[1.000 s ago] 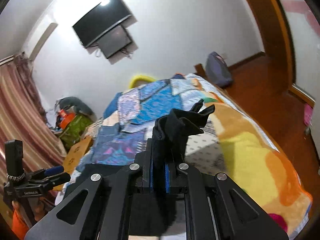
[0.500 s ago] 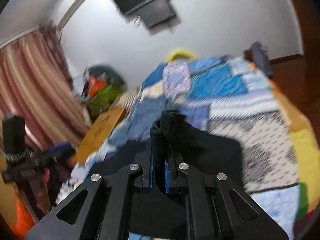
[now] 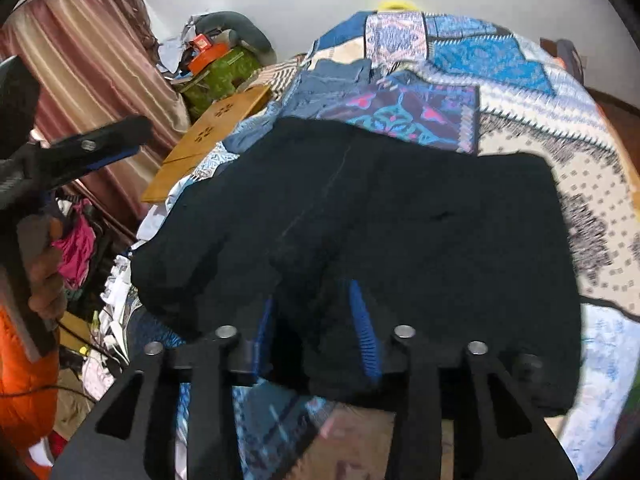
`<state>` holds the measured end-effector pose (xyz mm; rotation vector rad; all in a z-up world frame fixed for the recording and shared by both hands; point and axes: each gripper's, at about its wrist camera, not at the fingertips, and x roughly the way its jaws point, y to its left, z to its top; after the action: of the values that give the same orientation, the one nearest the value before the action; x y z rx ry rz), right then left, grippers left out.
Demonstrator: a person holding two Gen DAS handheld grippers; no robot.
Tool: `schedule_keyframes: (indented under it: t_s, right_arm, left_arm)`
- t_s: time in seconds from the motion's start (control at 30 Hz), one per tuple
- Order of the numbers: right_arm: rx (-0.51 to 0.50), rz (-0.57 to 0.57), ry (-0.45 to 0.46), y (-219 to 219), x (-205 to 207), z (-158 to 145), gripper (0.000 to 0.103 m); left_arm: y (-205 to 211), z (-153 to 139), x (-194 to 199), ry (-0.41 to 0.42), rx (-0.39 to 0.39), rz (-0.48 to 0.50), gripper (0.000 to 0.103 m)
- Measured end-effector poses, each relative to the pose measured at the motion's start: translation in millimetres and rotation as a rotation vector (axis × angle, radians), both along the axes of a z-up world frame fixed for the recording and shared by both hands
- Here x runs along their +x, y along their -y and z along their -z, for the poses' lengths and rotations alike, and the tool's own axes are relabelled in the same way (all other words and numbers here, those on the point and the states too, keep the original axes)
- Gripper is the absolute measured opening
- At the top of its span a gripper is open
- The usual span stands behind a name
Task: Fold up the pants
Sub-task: 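Fold the held leg over the trousers with the right gripper and release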
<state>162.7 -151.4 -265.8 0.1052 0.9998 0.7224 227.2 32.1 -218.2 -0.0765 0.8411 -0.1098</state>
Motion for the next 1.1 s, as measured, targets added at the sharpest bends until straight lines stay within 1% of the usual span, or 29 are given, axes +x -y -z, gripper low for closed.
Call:
schedule_keyframes:
  t_s: [0.03,0.13,0.23,0.3,0.37,0.43,0.5,0.57,0.6,0.7,0.8,0.87,0.97,1.1]
  right_arm:
    - [0.001,0.001,0.013,8,0,-6,0.045]
    - [0.020,0.017,0.067,26,1,-23,0.046]
    - [0.023,0.061,0.132,49,10,-36,0.046]
    - [-0.003,0.096,0.175,61,21,-41,0.046]
    - [-0.037,0.118,0.196,72,33,-39,0.046]
    - [-0.056,0.129,0.195,79,48,-30,0.046]
    - [-0.065,0.124,0.172,82,62,-21,0.046]
    - [-0.077,0.110,0.152,82,74,-7,0.036]
    - [-0.077,0.104,0.140,82,78,-1,0.033]
    - [-0.075,0.073,0.095,78,85,16,0.033]
    - [-0.129,0.031,0.057,74,83,35,0.033]
    - [-0.134,0.014,0.044,78,77,43,0.032]
    - [-0.132,0.024,0.041,89,68,40,0.032]
    - [-0.155,0.049,0.046,102,51,37,0.032]
  left_arm:
    - [5,0,3,-0.004,0.008,0.014,0.091]
    - [26,2,12,-0.009,0.036,0.058,0.091]
    - [50,6,25,-0.019,0.056,0.108,0.091]
    - [68,13,36,-0.036,0.067,0.137,0.091]
    - [83,22,46,-0.051,0.078,0.163,0.090]
    - [98,33,56,-0.070,0.087,0.187,0.079]
    - [114,48,68,-0.114,0.096,0.217,0.054]
    - [125,66,81,-0.181,0.071,0.241,0.045]
    - [128,73,86,-0.205,0.056,0.247,0.045]
    - [132,99,97,-0.281,0.054,0.238,0.045]
    - [132,102,92,-0.261,0.066,0.253,0.045]
    - [133,102,87,-0.254,0.083,0.267,0.045]
    - [132,101,77,-0.240,0.116,0.286,0.045]
    - [136,98,59,-0.207,0.185,0.305,0.045]
